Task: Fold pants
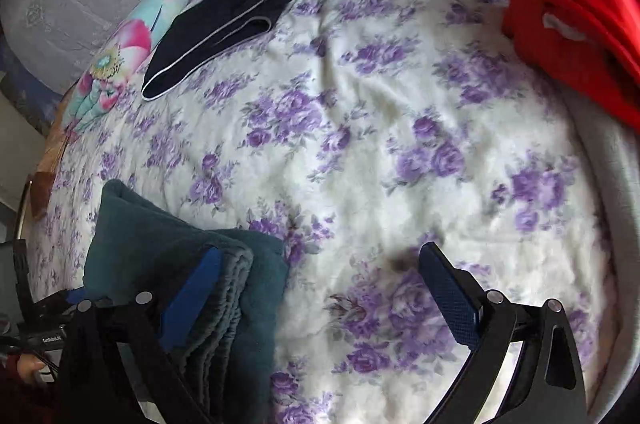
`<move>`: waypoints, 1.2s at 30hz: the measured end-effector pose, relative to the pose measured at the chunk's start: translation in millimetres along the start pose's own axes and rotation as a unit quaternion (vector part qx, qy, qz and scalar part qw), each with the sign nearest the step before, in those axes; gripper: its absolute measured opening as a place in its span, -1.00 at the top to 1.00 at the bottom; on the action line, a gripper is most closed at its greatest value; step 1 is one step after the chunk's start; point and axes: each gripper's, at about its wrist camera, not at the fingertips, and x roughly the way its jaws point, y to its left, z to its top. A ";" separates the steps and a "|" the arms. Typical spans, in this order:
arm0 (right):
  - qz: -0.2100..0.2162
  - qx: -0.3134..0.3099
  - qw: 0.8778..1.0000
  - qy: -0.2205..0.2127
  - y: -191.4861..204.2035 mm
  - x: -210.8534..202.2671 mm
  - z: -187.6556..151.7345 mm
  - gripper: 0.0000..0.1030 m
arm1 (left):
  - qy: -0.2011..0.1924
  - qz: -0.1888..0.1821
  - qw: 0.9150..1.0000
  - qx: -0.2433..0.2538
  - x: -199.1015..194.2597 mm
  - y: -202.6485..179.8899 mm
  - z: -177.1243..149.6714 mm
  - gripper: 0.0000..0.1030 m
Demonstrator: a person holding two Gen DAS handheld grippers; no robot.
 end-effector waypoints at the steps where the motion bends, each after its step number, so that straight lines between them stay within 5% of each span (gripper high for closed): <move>1: -0.008 -0.008 1.000 -0.023 0.6 -14.8 -1.2 -0.93 | -0.022 0.000 1.000 -0.004 -10.0 2.5 0.8 -0.72; 5: 0.017 -0.095 0.994 -0.059 19.9 -54.9 -15.7 -0.93 | -0.064 -0.031 0.997 -0.022 -29.1 13.0 8.1 -0.73; 7: 0.015 -0.163 0.986 -0.029 36.2 -48.3 -31.6 -0.93 | -0.039 -0.028 0.998 -0.027 -15.3 16.7 10.1 -0.73; 9: -0.031 -0.220 0.975 0.029 43.9 -20.6 -52.9 -0.93 | 0.004 -0.020 0.999 -0.029 9.8 20.1 3.3 -0.79; 13: -0.013 -0.113 0.992 0.048 10.3 -17.7 -59.9 -0.93 | -0.009 -0.006 1.000 0.002 9.1 12.4 1.5 -0.85; 15: -0.029 -0.111 0.993 0.005 7.6 -40.1 -55.3 -0.93 | -0.036 -0.014 0.999 -0.003 -4.5 14.5 4.9 -0.85; 19: 0.055 -0.090 0.994 -0.022 8.7 -62.2 -34.0 -0.93 | -0.069 -0.070 0.994 -0.049 -24.6 25.9 24.1 -0.85; 23: 0.124 -0.054 0.990 0.031 19.1 -20.4 -20.0 -0.93 | -0.018 -0.103 0.992 -0.075 11.3 24.7 32.8 -0.85; 26: 0.139 -0.016 0.986 0.091 27.4 24.6 -27.0 -0.93 | -0.029 -0.046 0.998 0.008 22.5 -4.4 22.1 -0.91; 27: 0.126 -0.026 0.989 0.071 32.9 24.6 -27.7 -0.90 | -0.030 -0.019 0.998 0.043 24.8 -14.6 17.9 -0.91; 32: 0.109 -0.052 0.991 0.062 41.3 18.9 -26.5 0.07 | -0.041 -0.050 0.998 0.017 19.5 -9.9 17.4 -0.79; 33: 0.117 -0.039 0.990 0.062 38.0 18.3 -26.7 0.31 | -0.048 -0.056 0.997 0.010 17.3 -8.4 18.5 -0.49; 36: 0.130 -0.026 0.989 0.065 35.0 16.3 -23.9 0.40 | -0.059 -0.068 0.996 0.011 11.5 -8.5 22.5 0.03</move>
